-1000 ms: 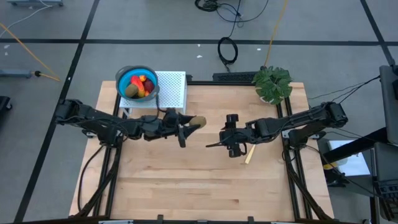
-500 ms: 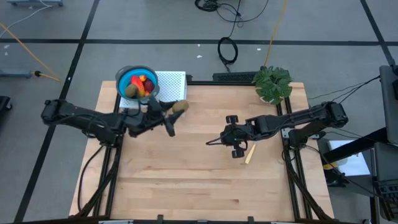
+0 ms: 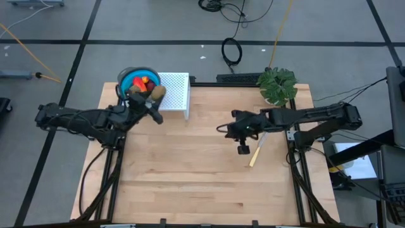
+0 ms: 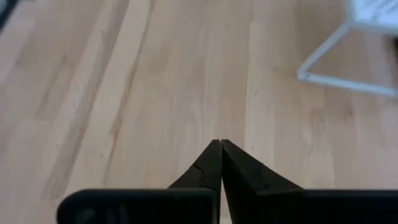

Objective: Pick & Place Fruit
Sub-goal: Put the kiwi into the blue strainer bowl on the shelf

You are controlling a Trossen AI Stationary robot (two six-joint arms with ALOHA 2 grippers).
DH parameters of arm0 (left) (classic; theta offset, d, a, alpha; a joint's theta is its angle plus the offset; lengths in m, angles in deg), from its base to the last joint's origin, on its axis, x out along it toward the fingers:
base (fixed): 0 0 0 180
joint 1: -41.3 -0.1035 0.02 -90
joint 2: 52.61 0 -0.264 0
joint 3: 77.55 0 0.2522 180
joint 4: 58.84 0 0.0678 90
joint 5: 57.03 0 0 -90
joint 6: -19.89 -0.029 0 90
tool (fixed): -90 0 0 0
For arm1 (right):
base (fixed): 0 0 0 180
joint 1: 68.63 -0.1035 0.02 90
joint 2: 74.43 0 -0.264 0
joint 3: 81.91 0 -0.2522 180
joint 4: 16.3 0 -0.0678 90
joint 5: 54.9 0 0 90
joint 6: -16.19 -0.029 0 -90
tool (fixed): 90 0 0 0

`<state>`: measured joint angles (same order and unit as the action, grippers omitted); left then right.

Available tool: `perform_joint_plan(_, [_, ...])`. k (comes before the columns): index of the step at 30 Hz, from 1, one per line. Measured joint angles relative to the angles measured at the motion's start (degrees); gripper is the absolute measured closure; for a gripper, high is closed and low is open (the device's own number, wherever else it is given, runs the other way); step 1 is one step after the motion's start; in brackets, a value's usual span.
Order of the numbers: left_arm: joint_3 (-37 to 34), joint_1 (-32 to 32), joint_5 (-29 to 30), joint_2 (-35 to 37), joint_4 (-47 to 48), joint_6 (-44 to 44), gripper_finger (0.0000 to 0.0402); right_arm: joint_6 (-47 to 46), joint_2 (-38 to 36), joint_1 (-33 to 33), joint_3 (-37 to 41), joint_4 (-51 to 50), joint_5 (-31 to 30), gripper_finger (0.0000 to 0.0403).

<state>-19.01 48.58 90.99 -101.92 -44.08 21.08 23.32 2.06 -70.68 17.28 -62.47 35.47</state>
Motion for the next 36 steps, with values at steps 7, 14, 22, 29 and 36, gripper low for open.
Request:
perform_joint_plan(7, [-0.02,-3.17,0.61,4.09,9.17,2.74,0.0199,0.75,-5.57,2.30,-0.02,1.15,5.54,0.0402])
perform_joint_plan(14, [-0.02,-8.62,0.61,5.24,14.59,4.76,0.0199,0.95,-10.84,2.90,-0.02,0.80,10.41,0.0402])
perform_joint_plan(22, [-0.02,-16.25,-0.11,5.25,17.62,7.13,0.0199,-0.30,-17.39,2.85,1.41,0.44,10.43,0.0403])
perform_joint_plan(29, [-0.02,-22.55,-6.18,5.24,17.80,7.33,0.0199,-5.87,-28.85,2.83,14.29,10.95,10.45,0.0403])
perform_joint_plan(36, [-0.02,-27.44,-10.29,5.24,17.78,8.16,0.0199,-11.07,-40.83,2.83,24.79,15.06,10.45,0.0403])
